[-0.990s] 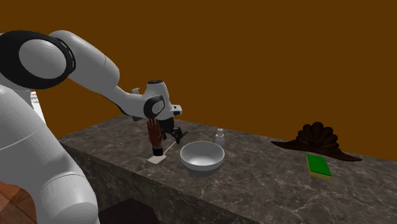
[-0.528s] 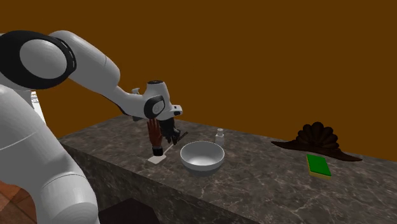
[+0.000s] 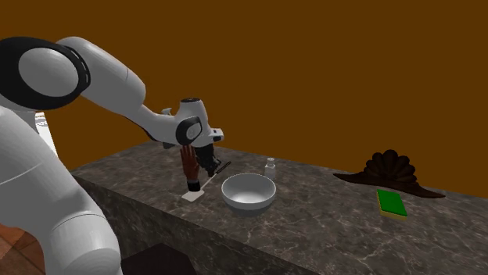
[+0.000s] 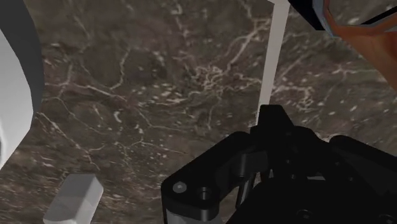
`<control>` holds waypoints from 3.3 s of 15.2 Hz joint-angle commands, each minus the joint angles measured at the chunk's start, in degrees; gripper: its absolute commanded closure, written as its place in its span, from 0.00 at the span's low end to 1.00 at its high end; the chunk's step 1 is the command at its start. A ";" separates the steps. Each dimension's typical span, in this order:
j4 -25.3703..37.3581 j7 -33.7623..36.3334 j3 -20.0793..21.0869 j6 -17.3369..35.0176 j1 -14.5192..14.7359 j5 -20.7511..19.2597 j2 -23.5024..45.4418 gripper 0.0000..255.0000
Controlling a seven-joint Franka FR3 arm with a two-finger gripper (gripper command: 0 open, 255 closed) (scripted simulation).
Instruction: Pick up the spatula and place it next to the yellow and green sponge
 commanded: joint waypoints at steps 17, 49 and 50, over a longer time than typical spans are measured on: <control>-6.79 1.33 0.58 2.49 0.62 1.38 -2.90 0.00; 1.79 -0.30 -2.23 -14.63 1.48 2.42 -11.58 1.00; 2.36 -0.33 -2.35 -15.48 1.48 2.40 -11.86 1.00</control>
